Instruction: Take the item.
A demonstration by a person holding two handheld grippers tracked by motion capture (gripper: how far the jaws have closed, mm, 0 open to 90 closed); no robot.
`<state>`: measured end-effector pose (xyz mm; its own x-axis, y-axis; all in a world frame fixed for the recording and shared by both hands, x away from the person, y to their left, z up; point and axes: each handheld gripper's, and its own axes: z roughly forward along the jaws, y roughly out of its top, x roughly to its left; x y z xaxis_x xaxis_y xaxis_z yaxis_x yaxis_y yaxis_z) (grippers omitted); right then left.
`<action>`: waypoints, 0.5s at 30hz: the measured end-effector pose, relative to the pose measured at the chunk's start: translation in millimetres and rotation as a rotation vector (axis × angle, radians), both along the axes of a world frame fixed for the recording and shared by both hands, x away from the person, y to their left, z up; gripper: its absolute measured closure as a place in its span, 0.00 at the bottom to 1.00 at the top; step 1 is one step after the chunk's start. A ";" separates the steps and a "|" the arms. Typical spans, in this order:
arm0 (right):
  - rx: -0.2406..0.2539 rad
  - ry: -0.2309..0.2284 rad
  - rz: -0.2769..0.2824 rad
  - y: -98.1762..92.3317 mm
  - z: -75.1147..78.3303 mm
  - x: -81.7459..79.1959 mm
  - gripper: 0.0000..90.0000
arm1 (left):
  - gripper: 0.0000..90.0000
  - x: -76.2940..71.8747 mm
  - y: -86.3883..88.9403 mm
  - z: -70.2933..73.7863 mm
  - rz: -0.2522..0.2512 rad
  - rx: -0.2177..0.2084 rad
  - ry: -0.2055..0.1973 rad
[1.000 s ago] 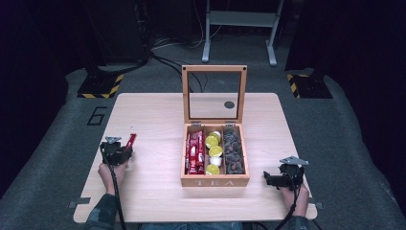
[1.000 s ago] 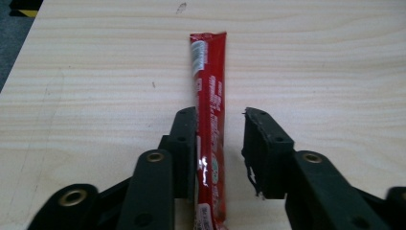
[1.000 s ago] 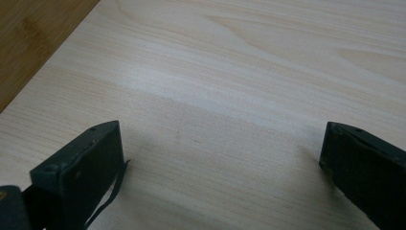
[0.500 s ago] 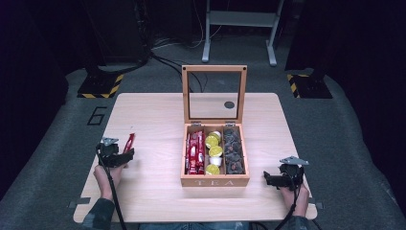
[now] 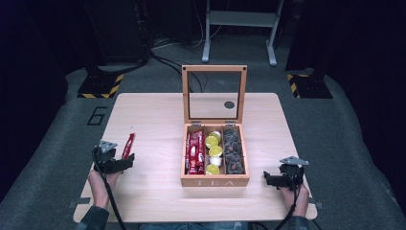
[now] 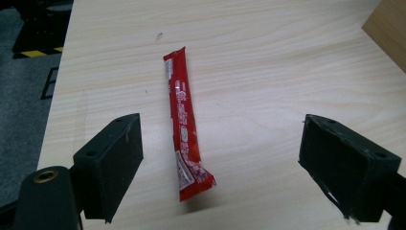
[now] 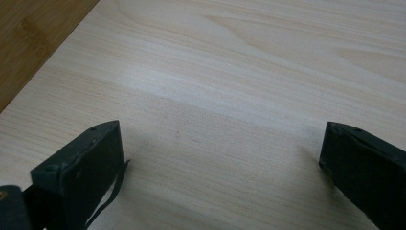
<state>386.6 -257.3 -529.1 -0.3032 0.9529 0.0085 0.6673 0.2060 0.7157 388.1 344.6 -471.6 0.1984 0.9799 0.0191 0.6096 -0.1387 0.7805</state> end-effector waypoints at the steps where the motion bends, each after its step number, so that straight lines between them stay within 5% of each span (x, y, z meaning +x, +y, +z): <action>1: 0.000 0.000 0.000 0.0 0.0 0.0 0.01 | 0.15 -2.6 0.5 0.2 0.001 -0.003 -0.003; 15: 0.000 0.000 -0.001 0.1 0.0 -0.1 0.01 | 0.07 -35.5 11.2 -4.6 0.000 -0.002 0.002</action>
